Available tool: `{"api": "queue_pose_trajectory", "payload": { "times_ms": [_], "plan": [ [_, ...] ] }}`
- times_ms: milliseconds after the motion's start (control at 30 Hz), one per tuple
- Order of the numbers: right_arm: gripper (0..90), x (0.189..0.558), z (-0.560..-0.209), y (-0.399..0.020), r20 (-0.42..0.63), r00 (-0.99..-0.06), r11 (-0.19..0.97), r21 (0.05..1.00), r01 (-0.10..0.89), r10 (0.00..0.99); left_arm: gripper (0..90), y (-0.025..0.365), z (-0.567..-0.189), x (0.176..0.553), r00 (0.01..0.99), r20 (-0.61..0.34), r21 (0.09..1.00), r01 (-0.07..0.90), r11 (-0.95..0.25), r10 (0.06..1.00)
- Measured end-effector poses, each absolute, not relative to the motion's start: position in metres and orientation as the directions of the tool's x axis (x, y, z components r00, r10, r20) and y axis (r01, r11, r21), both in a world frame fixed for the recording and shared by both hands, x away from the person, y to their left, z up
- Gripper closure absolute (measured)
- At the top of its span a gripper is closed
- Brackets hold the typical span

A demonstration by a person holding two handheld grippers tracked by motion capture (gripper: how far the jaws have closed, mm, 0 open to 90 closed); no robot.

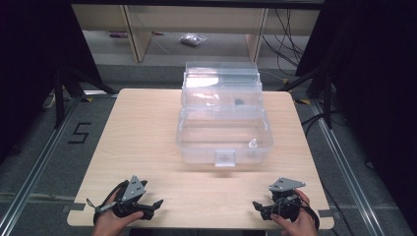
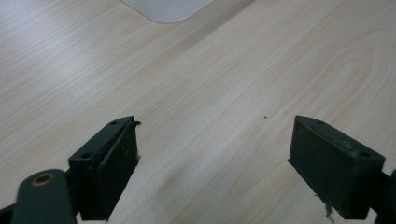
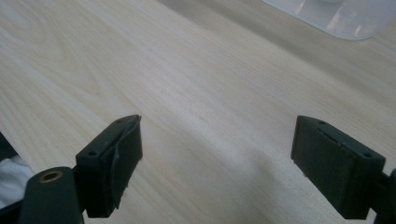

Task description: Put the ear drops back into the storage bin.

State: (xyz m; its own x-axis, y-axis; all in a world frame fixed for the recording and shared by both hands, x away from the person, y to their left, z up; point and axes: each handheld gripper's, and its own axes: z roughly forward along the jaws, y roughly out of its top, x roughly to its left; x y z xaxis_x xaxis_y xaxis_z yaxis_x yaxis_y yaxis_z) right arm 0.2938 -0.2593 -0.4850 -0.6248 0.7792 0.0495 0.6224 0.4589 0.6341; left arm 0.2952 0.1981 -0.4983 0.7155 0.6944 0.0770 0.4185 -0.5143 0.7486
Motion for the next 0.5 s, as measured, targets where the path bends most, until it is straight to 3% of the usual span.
{"api": "queue_pose_trajectory", "payload": {
  "times_ms": [500],
  "plan": [
    [17.3, 0.2943, -0.4866, -0.2583, 0.031, -0.635, 0.477, 0.632, 0.611, 0.772, 15.0, 0.198, -0.4984, 0.2952, 0.716, 0.077, 0.747, 0.419, -0.516, 0.694]
  ]
}}
